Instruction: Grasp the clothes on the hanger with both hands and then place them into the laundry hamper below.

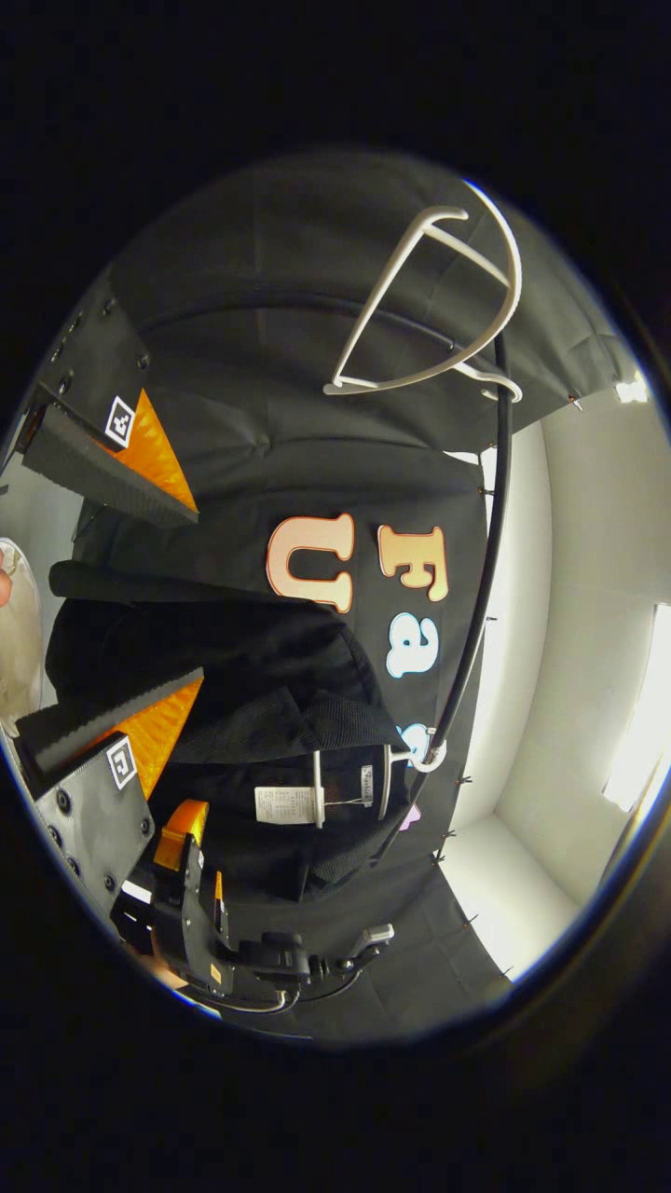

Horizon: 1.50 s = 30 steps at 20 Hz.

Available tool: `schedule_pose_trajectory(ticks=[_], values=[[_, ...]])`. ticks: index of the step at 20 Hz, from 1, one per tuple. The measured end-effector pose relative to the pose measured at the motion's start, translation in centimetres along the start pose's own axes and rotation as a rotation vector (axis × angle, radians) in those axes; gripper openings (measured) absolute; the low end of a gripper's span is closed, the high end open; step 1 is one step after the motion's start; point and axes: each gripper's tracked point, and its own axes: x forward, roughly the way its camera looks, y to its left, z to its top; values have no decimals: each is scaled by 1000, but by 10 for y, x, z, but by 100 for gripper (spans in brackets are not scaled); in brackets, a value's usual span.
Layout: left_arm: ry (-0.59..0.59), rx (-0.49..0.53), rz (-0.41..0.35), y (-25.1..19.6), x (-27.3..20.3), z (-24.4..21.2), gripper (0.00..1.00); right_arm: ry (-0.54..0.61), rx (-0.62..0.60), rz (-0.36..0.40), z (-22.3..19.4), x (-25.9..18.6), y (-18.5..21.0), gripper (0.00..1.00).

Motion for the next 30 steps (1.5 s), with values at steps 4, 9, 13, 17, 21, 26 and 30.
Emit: schedule_pose_trajectory(ticks=[4, 9, 13, 17, 21, 26, 30], values=[[7, 2, 17, 6, -2, -1, 96, 35, -20, -14, -14, 15, -5, 99], [5, -17, -46, -14, 13, -3, 96, 59, -8, -14, -22, 18, -7, 55], [53, -77, -222, -77, 44, -25, 93, 26, 19, -27, -9, 7, -11, 12], [129, -106, -287, -124, 80, -68, 93, 5, -1, -4, 2, -13, -12, 6], [120, -77, -312, -154, 111, -92, 96, -3, -21, 19, 10, -20, -12, 6], [89, -102, -175, -155, 151, -98, 96, -21, -39, 37, 20, -44, -16, 6], [6, -44, -83, -133, 177, -79, 100, -26, -50, 53, 22, -46, -14, 6]])
